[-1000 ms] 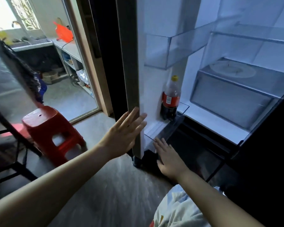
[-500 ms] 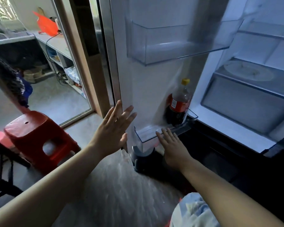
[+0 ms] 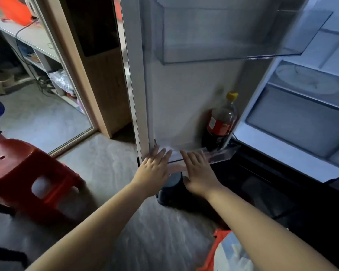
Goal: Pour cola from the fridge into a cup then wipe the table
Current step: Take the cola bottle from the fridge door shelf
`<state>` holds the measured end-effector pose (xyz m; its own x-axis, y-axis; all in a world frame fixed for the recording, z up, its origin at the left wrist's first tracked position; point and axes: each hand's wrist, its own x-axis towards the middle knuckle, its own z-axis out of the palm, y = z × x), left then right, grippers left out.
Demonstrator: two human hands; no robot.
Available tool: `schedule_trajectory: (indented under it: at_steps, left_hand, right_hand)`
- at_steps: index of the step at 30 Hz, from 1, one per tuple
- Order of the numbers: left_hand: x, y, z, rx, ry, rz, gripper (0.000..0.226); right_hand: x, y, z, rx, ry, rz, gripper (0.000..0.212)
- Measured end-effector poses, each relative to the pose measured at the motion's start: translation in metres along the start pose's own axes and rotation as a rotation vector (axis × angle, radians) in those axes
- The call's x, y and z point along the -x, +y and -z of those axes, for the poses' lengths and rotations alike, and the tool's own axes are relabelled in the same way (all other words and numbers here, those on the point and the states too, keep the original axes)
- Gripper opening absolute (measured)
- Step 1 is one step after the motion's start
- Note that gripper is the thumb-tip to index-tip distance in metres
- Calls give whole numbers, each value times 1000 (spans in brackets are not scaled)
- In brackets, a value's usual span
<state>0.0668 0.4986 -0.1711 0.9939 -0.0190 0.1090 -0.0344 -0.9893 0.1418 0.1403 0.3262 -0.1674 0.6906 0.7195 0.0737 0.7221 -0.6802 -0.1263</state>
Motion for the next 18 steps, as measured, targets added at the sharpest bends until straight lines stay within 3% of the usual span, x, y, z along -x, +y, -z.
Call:
schedule_trajectory:
  at_steps: [4, 16, 18]
  left_hand:
    - [1, 10, -14, 38, 48, 57, 58]
    - [-9, -3, -6, -76, 156, 41, 40]
    - [-10, -4, -7, -111, 174, 19, 32]
  right_hand:
    - [5, 15, -3, 53, -1, 100, 86]
    - [-8, 25, 7, -187, -57, 175, 78]
    - [-8, 31, 28, -333, 50, 145, 67]
